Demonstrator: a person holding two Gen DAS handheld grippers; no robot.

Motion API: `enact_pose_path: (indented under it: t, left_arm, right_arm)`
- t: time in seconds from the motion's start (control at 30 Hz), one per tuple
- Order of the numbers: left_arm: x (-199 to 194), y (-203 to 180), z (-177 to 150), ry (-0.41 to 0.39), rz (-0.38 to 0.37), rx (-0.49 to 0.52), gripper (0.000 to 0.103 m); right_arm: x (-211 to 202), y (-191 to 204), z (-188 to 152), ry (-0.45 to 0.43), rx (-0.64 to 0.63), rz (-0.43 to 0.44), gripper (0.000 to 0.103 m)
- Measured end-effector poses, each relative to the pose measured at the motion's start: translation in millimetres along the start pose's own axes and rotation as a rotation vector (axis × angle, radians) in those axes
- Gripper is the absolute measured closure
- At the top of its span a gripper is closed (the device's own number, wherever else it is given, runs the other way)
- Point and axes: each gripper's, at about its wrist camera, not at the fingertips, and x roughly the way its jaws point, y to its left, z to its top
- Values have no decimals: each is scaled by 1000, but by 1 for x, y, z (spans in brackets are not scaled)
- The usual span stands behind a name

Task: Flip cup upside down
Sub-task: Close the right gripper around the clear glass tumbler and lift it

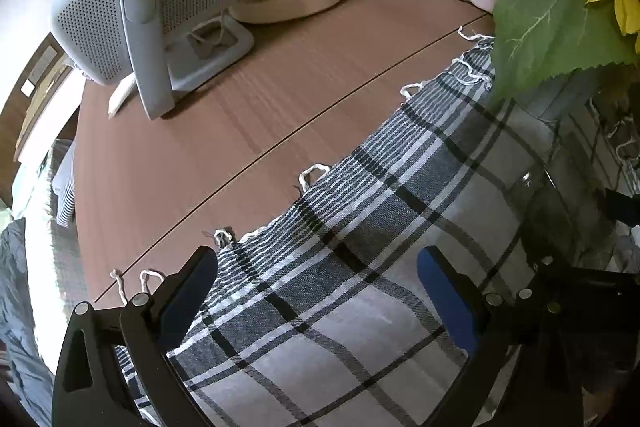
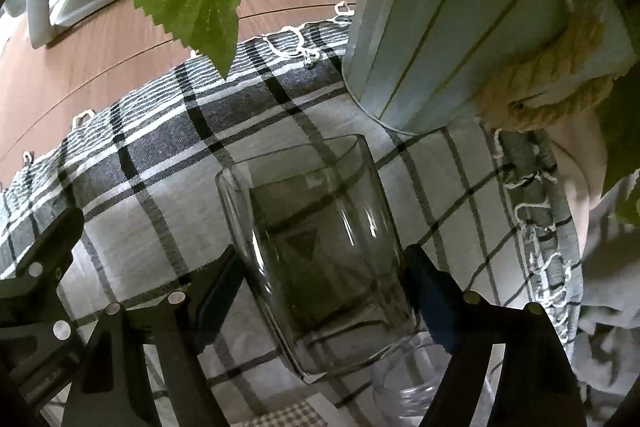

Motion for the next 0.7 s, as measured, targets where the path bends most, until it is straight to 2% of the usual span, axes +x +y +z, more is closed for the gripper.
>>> enact_pose_path:
  t: [0.3, 0.53, 0.7]
  left_arm:
    - [-11, 14, -3, -34, -20, 4, 1]
    - [-19, 33, -2, -47, -34, -5, 1]
    - [-32, 44, -5, -72, -43, 20, 1]
  right_arm:
    - [-27, 8, -8, -14, 24, -16, 29]
    - [-57, 9, -7, -56, 99, -7, 29]
    - [-79, 13, -19, -84, 140, 7, 29]
